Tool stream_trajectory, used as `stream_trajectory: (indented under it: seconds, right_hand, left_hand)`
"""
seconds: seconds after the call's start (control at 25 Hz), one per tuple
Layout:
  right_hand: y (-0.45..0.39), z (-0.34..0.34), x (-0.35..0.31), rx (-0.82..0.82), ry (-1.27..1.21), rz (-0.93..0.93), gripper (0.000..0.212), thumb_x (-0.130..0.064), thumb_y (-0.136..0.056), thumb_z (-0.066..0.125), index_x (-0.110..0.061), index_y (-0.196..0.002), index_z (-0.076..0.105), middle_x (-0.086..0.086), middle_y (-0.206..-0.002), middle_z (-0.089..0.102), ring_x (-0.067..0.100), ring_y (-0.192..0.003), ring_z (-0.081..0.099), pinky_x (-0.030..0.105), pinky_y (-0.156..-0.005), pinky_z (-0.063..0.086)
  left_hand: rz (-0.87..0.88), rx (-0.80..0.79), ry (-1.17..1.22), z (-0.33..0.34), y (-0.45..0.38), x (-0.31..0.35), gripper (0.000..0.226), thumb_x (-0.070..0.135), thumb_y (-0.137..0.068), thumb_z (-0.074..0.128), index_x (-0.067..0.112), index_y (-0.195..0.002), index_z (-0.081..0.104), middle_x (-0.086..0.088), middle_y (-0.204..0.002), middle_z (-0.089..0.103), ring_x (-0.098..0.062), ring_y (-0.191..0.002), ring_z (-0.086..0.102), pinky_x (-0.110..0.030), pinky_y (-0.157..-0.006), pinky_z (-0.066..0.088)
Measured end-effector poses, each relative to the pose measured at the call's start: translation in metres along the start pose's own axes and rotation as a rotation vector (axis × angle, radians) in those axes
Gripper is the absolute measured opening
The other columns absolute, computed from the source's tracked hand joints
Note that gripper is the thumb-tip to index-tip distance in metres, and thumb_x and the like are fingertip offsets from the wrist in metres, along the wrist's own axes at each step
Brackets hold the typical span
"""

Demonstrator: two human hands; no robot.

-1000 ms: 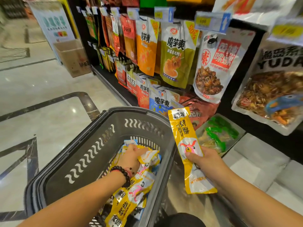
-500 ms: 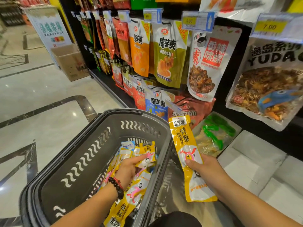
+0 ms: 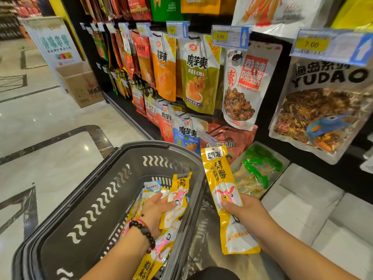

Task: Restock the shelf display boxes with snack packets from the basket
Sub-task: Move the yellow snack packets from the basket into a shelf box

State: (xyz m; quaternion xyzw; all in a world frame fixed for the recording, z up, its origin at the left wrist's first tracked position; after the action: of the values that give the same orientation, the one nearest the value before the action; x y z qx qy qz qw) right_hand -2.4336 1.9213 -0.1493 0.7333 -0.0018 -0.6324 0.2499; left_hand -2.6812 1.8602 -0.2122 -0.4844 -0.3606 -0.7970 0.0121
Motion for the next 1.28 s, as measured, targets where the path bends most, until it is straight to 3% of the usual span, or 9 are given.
stream_trajectory:
  seconds: [0.16, 0.28, 0.52, 0.76, 0.84, 0.96, 1.08, 1.16, 1.28]
  right_hand:
    - [0.0, -0.025, -0.006, 0.057, -0.019, 0.002, 0.009, -0.018, -0.086, 0.068, -0.015, -0.093, 0.071, 0.008, -0.085, 0.076, 0.023, -0.076, 0.072, 0.029, -0.062, 0.055]
    - [0.003, -0.061, -0.004, 0.092, 0.004, 0.019, 0.009, -0.02, -0.086, 0.068, -0.015, -0.093, 0.072, 0.004, -0.081, 0.075, 0.021, -0.072, 0.071, 0.029, -0.062, 0.053]
    - [0.035, -0.155, 0.03, 0.273, -0.002, 0.004, 0.013, -0.014, -0.083, 0.071, -0.015, -0.095, 0.068, 0.003, -0.08, 0.074, 0.013, -0.065, 0.069, 0.023, -0.056, 0.051]
    - [0.083, -0.233, 0.105, 0.555, -0.117, 0.073, 0.011, -0.01, -0.084, 0.069, -0.011, -0.095, 0.067, 0.002, -0.079, 0.072, 0.008, -0.06, 0.067, 0.015, -0.049, 0.047]
    - [0.103, -0.252, 0.131, 0.639, -0.149, 0.098, 0.011, -0.008, -0.085, 0.067, -0.011, -0.096, 0.068, -0.001, -0.079, 0.073, 0.004, -0.061, 0.068, 0.013, -0.048, 0.047]
    - [0.133, -0.28, 0.167, 0.757, -0.202, 0.146, 0.013, -0.007, -0.087, 0.065, -0.011, -0.099, 0.069, -0.001, -0.079, 0.074, 0.002, -0.061, 0.067, 0.013, -0.048, 0.047]
    - [0.158, -0.311, 0.193, 0.933, -0.239, 0.184, 0.007, -0.008, -0.087, 0.065, -0.012, -0.093, 0.066, 0.008, -0.08, 0.067, 0.009, -0.061, 0.06, 0.011, -0.045, 0.043]
    - [0.163, -0.333, 0.221, 1.008, -0.233, 0.243, 0.017, -0.014, -0.086, 0.068, -0.005, -0.1, 0.065, 0.008, -0.079, 0.063, 0.012, -0.061, 0.055, 0.019, -0.048, 0.045]
    - [0.156, -0.359, 0.257, 1.066, -0.143, 0.346, 0.06, -0.041, -0.072, 0.075, -0.008, -0.12, 0.06, 0.011, -0.1, 0.069, 0.025, -0.082, 0.065, 0.035, -0.072, 0.054]
  left_hand:
    - [-0.078, -0.265, 0.127, 0.014, 0.032, 0.013, 0.051, -0.012, -0.076, 0.054, -0.003, -0.127, 0.055, -0.029, -0.121, 0.061, -0.039, -0.1, 0.064, -0.049, -0.085, 0.055]
    - [-0.047, -0.255, 0.067, 0.035, 0.057, 0.014, 0.041, -0.017, -0.076, 0.05, -0.007, -0.115, 0.06, -0.031, -0.111, 0.064, -0.043, -0.1, 0.062, -0.052, -0.086, 0.053]
    - [-0.044, -0.357, -0.167, 0.127, 0.076, -0.021, 0.063, -0.02, -0.044, 0.069, -0.005, -0.105, 0.062, -0.028, -0.093, 0.069, -0.036, -0.073, 0.066, -0.048, -0.07, 0.056]
    - [0.06, -0.401, -0.498, 0.228, 0.073, -0.099, 0.073, 0.005, -0.034, 0.075, 0.007, -0.105, 0.06, -0.021, -0.099, 0.07, -0.036, -0.089, 0.067, -0.055, -0.085, 0.054]
    - [0.077, -0.436, -0.573, 0.259, 0.077, -0.129, 0.07, 0.015, -0.033, 0.08, 0.015, -0.099, 0.058, -0.015, -0.101, 0.07, -0.03, -0.092, 0.068, -0.047, -0.084, 0.055]
    - [0.054, -0.555, -0.626, 0.302, 0.087, -0.174, 0.053, 0.003, -0.06, 0.081, 0.017, -0.105, 0.058, -0.004, -0.09, 0.072, -0.014, -0.078, 0.07, -0.028, -0.069, 0.056]
    - [0.017, -0.642, -0.66, 0.336, 0.085, -0.217, 0.065, 0.018, -0.053, 0.08, 0.02, -0.115, 0.06, -0.007, -0.101, 0.073, -0.029, -0.094, 0.07, -0.046, -0.085, 0.056]
    - [-0.022, -0.679, -0.712, 0.351, 0.083, -0.236, 0.061, 0.007, -0.057, 0.075, 0.018, -0.115, 0.06, -0.01, -0.107, 0.069, -0.029, -0.096, 0.067, -0.044, -0.088, 0.055]
    - [-0.081, -0.739, -0.594, 0.367, 0.093, -0.248, 0.03, 0.0, -0.067, 0.076, 0.017, -0.091, 0.071, -0.019, -0.09, 0.069, -0.032, -0.076, 0.063, -0.045, -0.073, 0.052]
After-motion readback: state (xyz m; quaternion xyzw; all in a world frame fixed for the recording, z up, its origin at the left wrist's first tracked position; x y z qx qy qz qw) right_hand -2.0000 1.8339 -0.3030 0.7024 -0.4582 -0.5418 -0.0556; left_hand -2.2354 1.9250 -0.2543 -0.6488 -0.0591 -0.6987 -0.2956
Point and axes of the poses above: each hand's wrist, its own y-axis away from the middle knuckle, its own z-axis out of the palm, x = y × z, the point moved 3 cm from there along -y, towards the middle knuckle
